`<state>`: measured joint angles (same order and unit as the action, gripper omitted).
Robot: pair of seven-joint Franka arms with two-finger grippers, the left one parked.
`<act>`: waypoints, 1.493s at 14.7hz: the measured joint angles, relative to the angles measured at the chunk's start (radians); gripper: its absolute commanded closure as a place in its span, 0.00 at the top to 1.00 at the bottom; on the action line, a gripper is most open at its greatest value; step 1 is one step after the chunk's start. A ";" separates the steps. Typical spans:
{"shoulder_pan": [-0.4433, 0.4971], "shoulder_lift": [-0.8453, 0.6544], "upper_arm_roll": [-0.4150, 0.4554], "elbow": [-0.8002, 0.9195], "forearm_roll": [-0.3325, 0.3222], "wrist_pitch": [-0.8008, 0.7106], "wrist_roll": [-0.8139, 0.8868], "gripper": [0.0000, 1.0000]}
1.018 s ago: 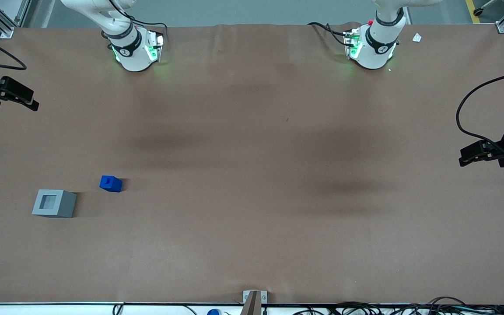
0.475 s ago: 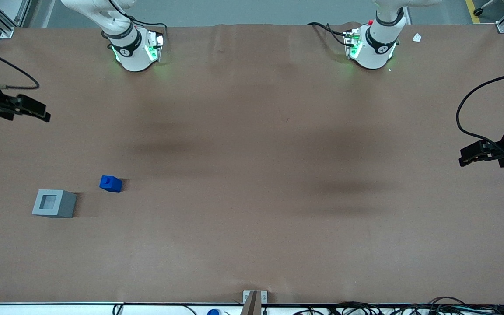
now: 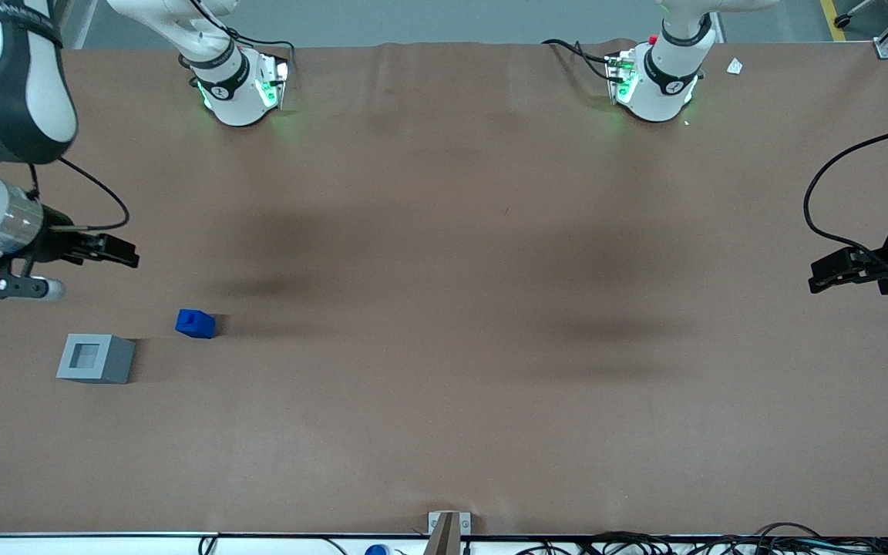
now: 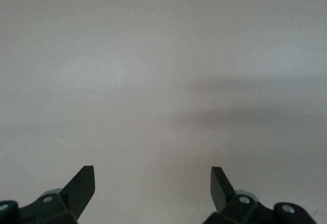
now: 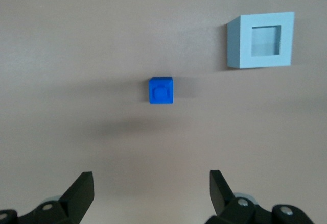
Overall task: Insert blue part into gray base with right arm
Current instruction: 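Move the open right gripper down over the blue block, then close the right gripper on the blue block and lift it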
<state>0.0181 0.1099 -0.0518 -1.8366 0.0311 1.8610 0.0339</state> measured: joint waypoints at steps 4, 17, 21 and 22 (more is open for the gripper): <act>0.001 0.071 0.000 -0.044 0.000 0.113 0.000 1.00; 0.004 0.237 0.001 -0.161 0.000 0.506 0.000 1.00; 0.012 0.265 0.005 -0.161 0.000 0.524 0.000 0.97; 0.013 0.274 0.005 -0.161 0.000 0.532 0.000 0.93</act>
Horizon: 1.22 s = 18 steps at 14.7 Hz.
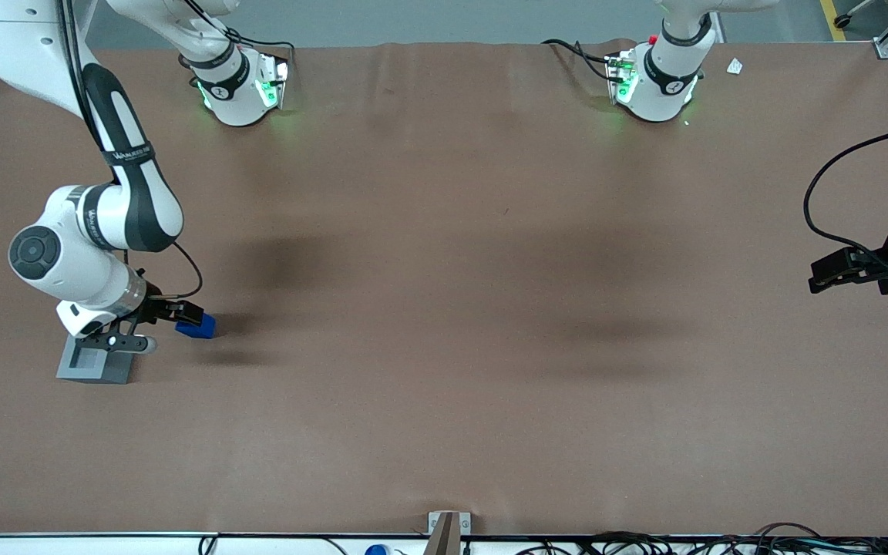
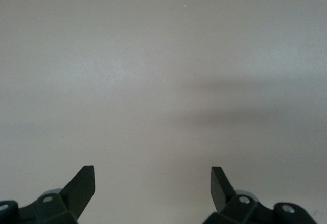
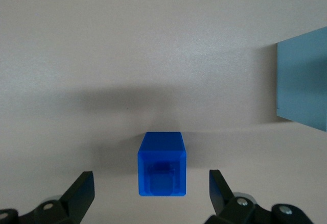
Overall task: Insert blue part into gray base with right arm
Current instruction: 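Close the right gripper on the blue block and lift it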
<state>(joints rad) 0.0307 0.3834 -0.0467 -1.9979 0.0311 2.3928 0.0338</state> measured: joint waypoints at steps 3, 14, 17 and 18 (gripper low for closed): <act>0.000 0.024 0.000 0.000 0.000 0.009 0.000 0.87; 0.000 0.085 -0.002 -0.001 -0.015 0.037 -0.001 0.34; 0.000 0.085 -0.003 0.000 -0.016 0.037 -0.001 0.04; 0.000 0.085 -0.002 0.000 -0.016 0.037 -0.001 0.03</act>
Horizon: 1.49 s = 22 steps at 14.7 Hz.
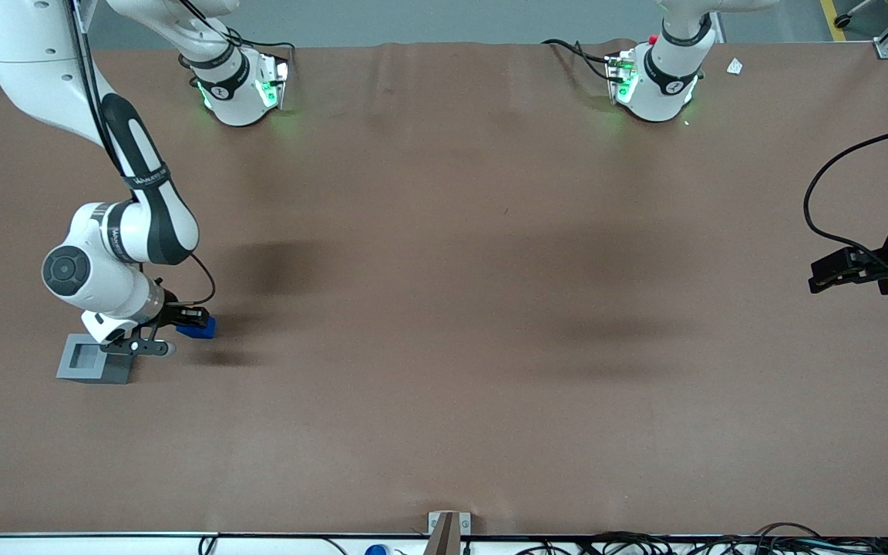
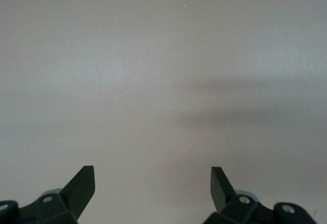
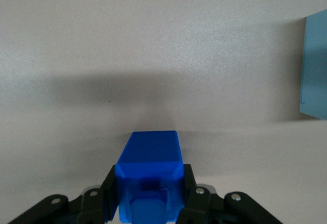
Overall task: Insert blue part into gray base with right arm
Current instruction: 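Close the right gripper on the blue block and lift it, then carry the blue block with the right gripper over the gray base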
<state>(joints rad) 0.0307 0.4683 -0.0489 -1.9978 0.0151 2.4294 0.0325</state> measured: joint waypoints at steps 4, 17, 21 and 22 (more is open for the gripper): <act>0.000 -0.001 0.000 0.090 -0.002 -0.152 -0.001 0.02; -0.118 -0.071 -0.014 0.418 -0.007 -0.535 -0.171 0.00; -0.179 -0.070 -0.015 0.424 -0.010 -0.533 -0.241 0.00; -0.190 -0.068 -0.015 0.429 -0.010 -0.532 -0.270 0.00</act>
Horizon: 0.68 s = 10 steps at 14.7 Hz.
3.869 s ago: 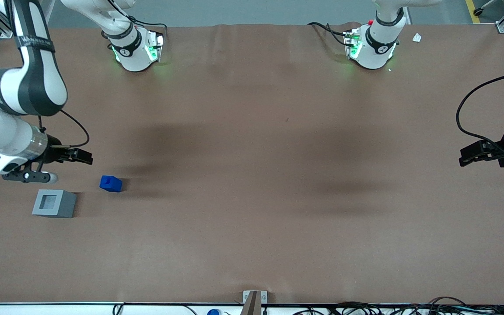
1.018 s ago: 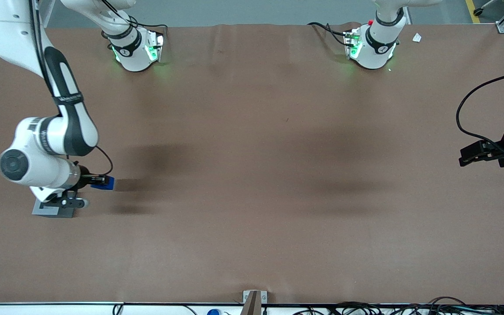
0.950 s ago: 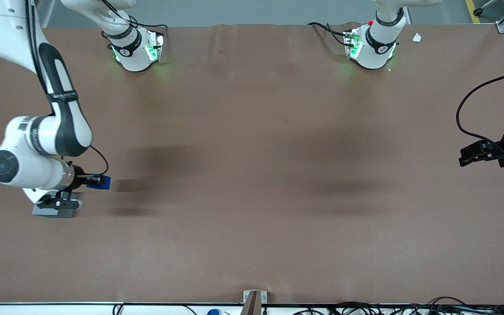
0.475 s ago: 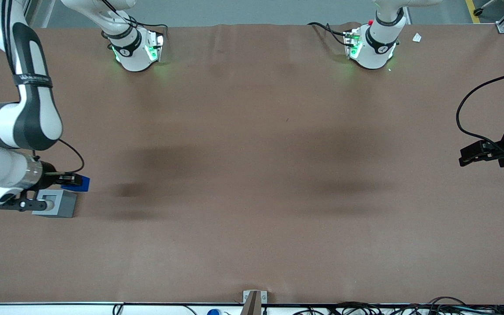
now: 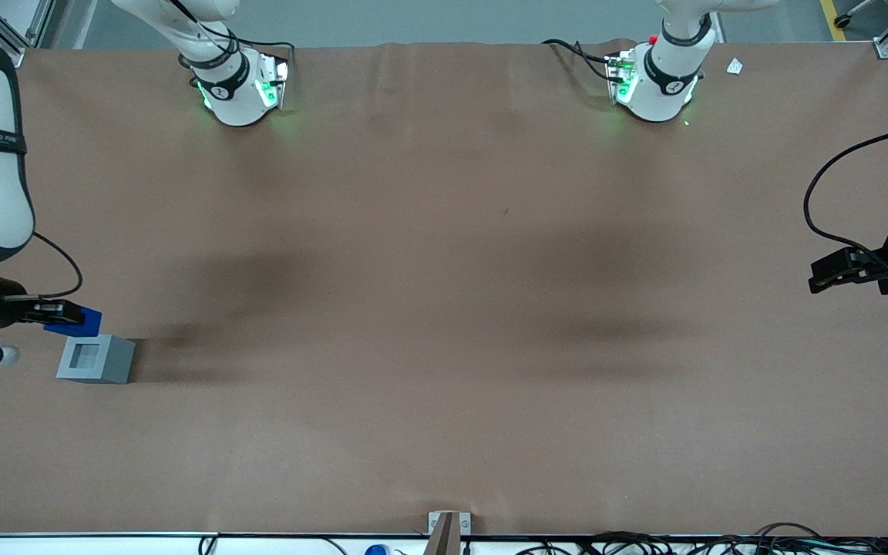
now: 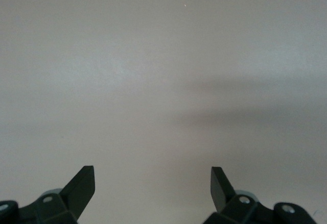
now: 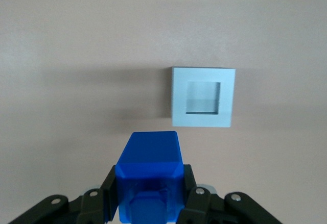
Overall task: Insert blue part into gray base with right arm
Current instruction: 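Carry the blue block with the right gripper over the gray base, then lower the blue block into the gray base's opening and press down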
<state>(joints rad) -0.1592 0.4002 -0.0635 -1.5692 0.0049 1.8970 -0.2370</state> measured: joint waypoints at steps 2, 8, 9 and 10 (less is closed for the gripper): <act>-0.026 0.014 0.000 0.016 0.000 0.002 -0.032 0.00; -0.068 0.105 0.000 0.057 0.000 0.089 -0.047 0.01; -0.068 0.117 0.000 0.059 0.000 0.100 -0.047 0.01; -0.068 0.127 0.000 0.060 0.000 0.107 -0.047 0.00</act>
<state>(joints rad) -0.2275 0.5275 -0.0631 -1.5087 0.0049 2.0038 -0.2839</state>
